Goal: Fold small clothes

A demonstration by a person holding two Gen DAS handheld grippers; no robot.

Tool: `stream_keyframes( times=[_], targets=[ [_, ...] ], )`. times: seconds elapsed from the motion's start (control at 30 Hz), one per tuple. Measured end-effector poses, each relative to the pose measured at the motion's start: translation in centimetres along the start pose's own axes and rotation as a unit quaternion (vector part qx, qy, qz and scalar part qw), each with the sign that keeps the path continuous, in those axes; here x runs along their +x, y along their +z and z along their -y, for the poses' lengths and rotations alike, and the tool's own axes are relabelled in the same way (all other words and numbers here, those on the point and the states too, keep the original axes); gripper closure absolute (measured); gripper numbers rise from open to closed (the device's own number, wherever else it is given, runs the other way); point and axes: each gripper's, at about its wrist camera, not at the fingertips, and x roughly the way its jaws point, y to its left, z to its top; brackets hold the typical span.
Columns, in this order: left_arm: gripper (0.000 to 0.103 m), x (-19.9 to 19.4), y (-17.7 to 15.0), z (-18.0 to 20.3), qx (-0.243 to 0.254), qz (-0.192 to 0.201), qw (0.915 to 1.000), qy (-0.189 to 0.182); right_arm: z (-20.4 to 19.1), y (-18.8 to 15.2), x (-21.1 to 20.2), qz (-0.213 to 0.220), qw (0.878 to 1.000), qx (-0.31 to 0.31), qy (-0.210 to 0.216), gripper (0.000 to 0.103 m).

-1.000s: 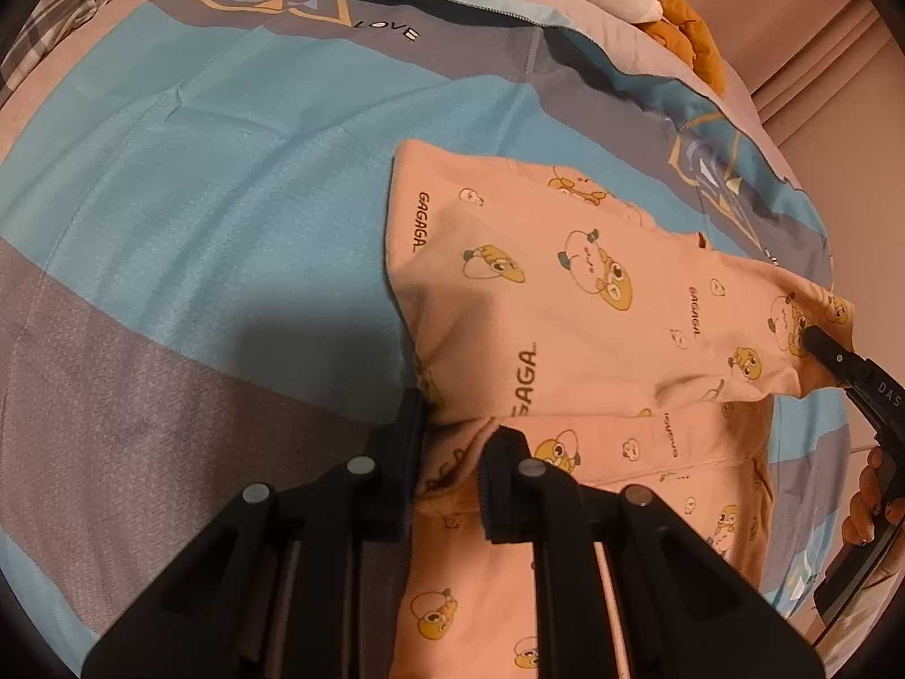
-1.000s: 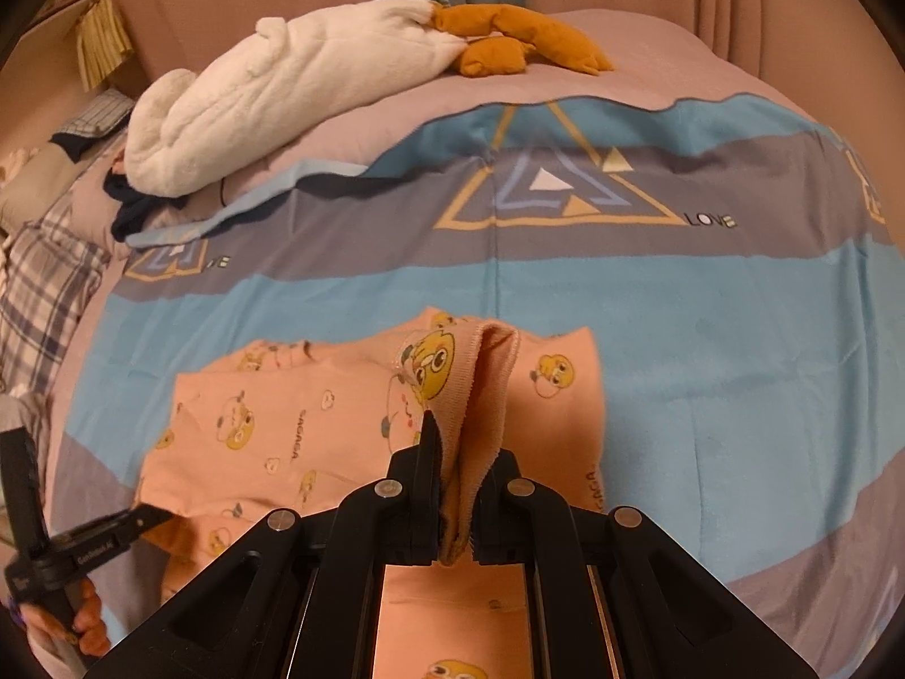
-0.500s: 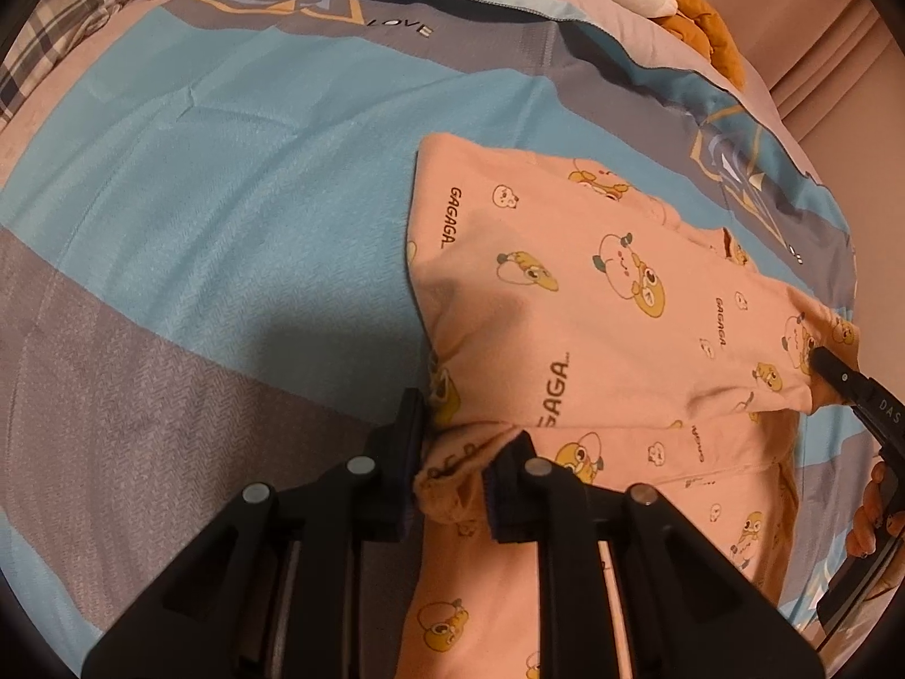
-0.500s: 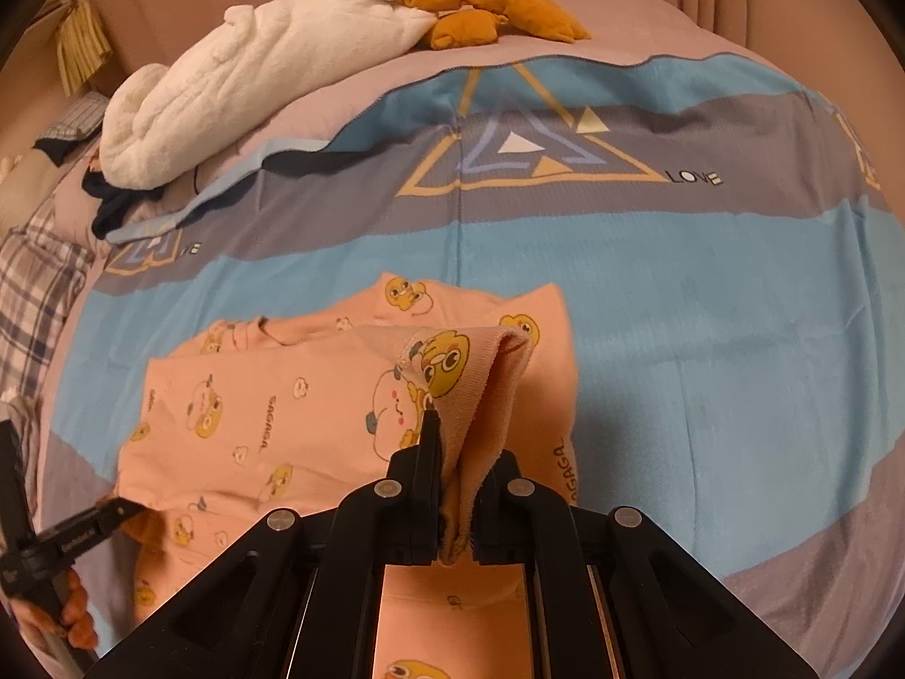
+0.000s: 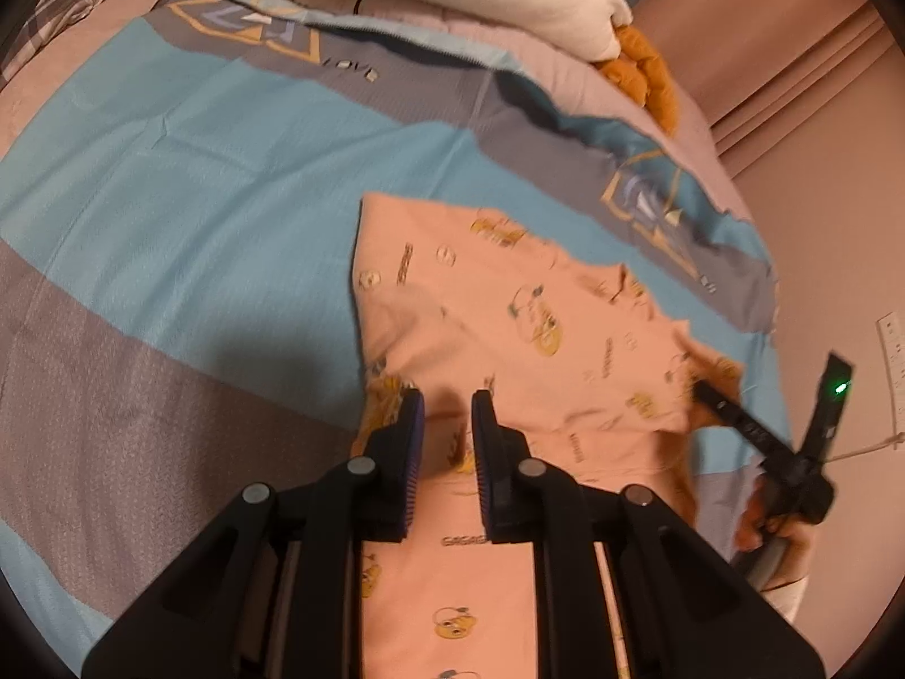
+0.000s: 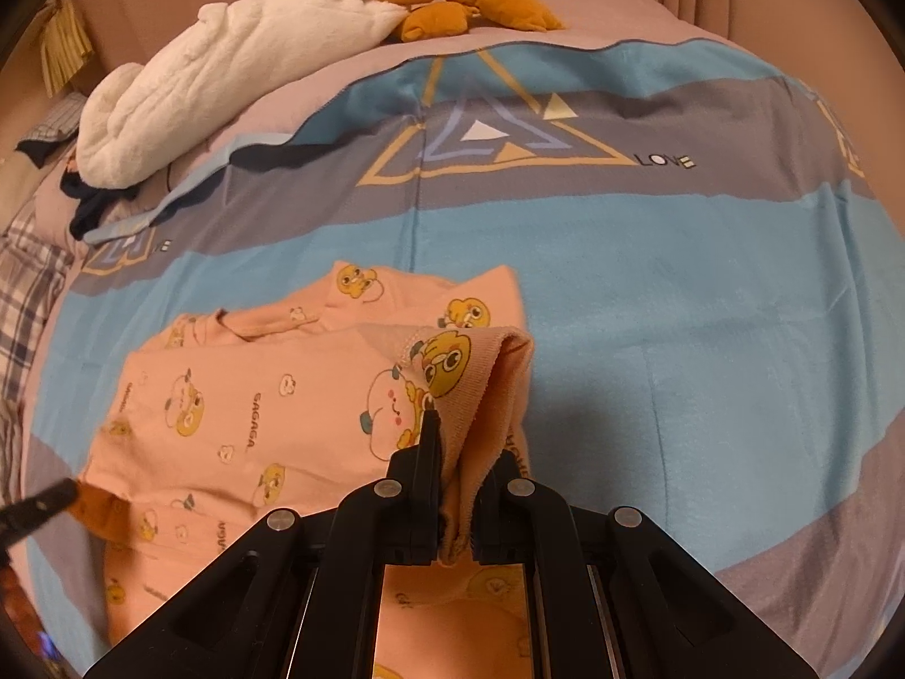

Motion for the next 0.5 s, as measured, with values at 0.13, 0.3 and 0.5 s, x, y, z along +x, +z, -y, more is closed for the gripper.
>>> stream_keyframes(
  times=[0.13,0.3,0.5],
  targets=[
    [0.089,0.2,0.6,0.4,-0.007,0.005,0.9999,-0.011,0.1,0.0,0.3,-0.004,1.000,0.002,-0.001,0.095],
    [0.094,2.9,0.4,0.6,-0.002,-0.023,0.9997,0.002,0.2,-0.1,0.5,-0.006,1.000,0.004,-0.003,0.095],
    [0.096,5.2,0.1,0.1,-0.002,-0.035,0.9990,0.027,0.6,-0.2,0.6,-0.008,1.000,0.004,-0.007,0.095]
  ],
)
